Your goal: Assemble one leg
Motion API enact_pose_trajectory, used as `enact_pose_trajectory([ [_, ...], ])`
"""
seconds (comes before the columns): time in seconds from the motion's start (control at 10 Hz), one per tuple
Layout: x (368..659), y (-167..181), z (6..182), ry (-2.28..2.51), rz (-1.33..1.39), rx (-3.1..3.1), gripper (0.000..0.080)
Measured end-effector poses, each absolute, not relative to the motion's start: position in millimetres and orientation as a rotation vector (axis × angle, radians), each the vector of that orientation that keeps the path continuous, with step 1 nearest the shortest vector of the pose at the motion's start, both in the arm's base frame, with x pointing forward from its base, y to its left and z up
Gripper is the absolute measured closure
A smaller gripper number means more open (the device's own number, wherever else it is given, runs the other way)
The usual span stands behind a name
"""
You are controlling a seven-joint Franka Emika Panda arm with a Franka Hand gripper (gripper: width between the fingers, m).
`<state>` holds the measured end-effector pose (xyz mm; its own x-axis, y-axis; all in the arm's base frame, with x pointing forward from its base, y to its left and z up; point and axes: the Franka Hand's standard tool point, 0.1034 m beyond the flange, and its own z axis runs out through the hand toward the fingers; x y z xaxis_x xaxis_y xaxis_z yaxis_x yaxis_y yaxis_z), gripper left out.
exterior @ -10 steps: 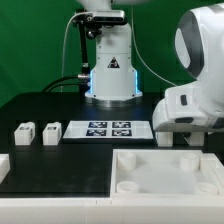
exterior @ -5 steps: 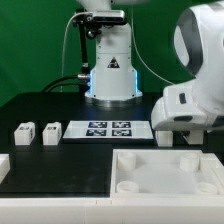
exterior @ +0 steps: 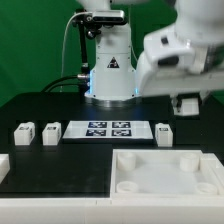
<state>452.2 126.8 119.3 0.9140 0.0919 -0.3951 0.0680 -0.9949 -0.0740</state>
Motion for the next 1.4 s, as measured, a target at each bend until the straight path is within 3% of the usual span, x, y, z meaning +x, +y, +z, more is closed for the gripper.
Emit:
enact_pose_trajectory([
  [0.1,456,128,130.3,-0.104,0.53,-3.031,0.0509],
  [0.5,466,130,128.0,-0.061,-0.025,-3.052,0.0508],
  [0.7,513,108,155.0,-0.117,-0.326,-3.042,0.0508],
  [1.0,539,115,182.2,-0.104,-0.752,-2.943,0.0508],
  [1.2,528,127,178.3,-0.101,-0.99,-2.837,0.0508],
  [1.4,523,125,165.1,-0.096,-0.934,-2.865,0.0508],
])
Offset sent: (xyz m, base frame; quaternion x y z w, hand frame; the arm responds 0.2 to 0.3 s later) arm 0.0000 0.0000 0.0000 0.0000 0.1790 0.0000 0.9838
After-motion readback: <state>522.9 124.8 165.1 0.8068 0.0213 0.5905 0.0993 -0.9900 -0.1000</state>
